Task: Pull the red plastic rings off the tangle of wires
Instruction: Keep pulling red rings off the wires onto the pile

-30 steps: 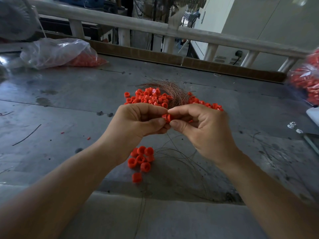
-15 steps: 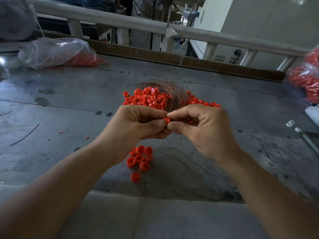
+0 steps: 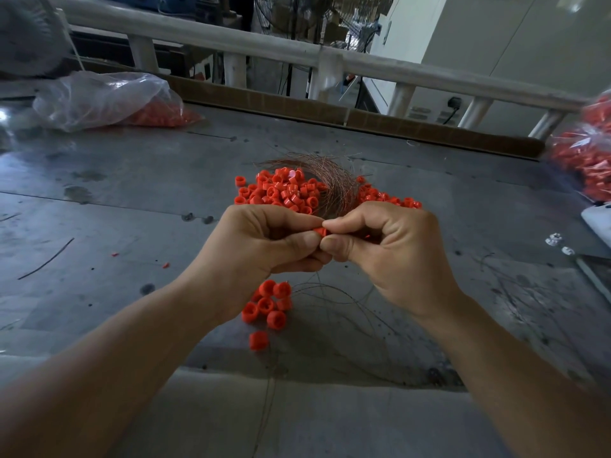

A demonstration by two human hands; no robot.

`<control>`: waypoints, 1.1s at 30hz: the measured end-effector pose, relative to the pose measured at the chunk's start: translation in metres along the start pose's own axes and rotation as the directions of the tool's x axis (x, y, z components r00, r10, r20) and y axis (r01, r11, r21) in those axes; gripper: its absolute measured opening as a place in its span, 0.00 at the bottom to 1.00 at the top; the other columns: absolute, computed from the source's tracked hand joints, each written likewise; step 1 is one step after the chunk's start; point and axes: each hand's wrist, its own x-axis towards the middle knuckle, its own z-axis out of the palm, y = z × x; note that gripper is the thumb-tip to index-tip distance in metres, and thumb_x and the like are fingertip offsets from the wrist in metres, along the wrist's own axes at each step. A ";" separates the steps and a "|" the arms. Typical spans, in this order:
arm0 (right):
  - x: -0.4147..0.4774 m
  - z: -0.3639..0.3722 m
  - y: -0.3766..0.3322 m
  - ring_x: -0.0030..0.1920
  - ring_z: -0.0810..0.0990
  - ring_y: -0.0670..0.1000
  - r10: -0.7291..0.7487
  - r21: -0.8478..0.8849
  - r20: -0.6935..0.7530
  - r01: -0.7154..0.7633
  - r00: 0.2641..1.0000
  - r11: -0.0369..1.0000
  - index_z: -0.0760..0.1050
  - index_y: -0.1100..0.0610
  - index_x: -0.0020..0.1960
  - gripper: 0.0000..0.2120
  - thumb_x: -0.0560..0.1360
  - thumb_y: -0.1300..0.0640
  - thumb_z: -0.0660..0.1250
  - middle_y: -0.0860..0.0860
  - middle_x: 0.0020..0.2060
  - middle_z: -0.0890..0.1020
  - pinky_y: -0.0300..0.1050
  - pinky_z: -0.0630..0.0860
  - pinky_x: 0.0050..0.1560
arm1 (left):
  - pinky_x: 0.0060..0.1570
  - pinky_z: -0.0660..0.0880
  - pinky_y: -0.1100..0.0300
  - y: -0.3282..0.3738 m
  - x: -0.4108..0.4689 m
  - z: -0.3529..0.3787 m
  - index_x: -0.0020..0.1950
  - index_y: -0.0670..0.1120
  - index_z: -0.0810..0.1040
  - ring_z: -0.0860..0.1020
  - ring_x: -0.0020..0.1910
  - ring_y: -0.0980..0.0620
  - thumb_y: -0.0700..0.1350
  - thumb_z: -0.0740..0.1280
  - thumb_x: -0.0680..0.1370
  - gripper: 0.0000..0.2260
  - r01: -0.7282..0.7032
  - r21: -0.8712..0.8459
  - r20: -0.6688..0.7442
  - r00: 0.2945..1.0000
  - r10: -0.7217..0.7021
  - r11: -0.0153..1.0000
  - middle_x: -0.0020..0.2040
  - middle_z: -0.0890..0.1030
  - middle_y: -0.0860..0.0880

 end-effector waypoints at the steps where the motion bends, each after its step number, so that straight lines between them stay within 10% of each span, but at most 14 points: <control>1: 0.000 0.000 0.001 0.38 0.81 0.41 0.001 -0.012 0.002 -0.001 1.000 1.000 0.80 0.57 0.43 0.09 0.64 0.55 0.70 0.43 0.37 0.80 0.35 0.78 0.39 | 0.33 0.77 0.66 0.000 0.000 0.000 0.37 0.47 0.84 0.83 0.34 0.51 0.39 0.68 0.63 0.08 0.004 0.002 0.001 1.000 -0.004 1.000 0.34 0.84 0.45; 12: 0.004 -0.006 0.003 0.38 0.81 0.45 -0.007 0.086 0.098 -0.002 0.995 0.996 0.78 0.49 0.45 0.11 0.63 0.51 0.70 0.44 0.36 0.80 0.44 0.80 0.40 | 0.32 0.77 0.66 0.002 0.000 -0.001 0.40 0.46 0.85 0.83 0.34 0.52 0.40 0.68 0.62 0.10 0.053 -0.037 0.100 0.994 -0.049 0.998 0.35 0.84 0.45; 20: 0.006 -0.012 0.000 0.42 0.73 0.39 0.001 -0.060 0.329 0.020 0.944 0.998 0.77 0.49 0.47 0.09 0.68 0.49 0.66 0.42 0.39 0.73 0.30 0.69 0.42 | 0.32 0.77 0.65 0.001 0.000 -0.002 0.56 0.43 0.75 0.82 0.34 0.50 0.40 0.69 0.64 0.21 0.099 -0.081 0.168 0.982 -0.084 0.992 0.36 0.83 0.43; 33: -0.002 0.003 -0.009 0.39 0.72 0.43 0.012 -0.217 0.267 0.048 0.964 0.975 0.72 0.55 0.40 0.03 0.70 0.60 0.61 0.41 0.38 0.70 0.35 0.71 0.39 | 0.33 0.78 0.62 -0.001 -0.008 0.006 0.63 0.53 0.68 0.81 0.32 0.50 0.47 0.71 0.66 0.26 -0.167 0.125 0.178 0.974 0.143 0.978 0.35 0.82 0.43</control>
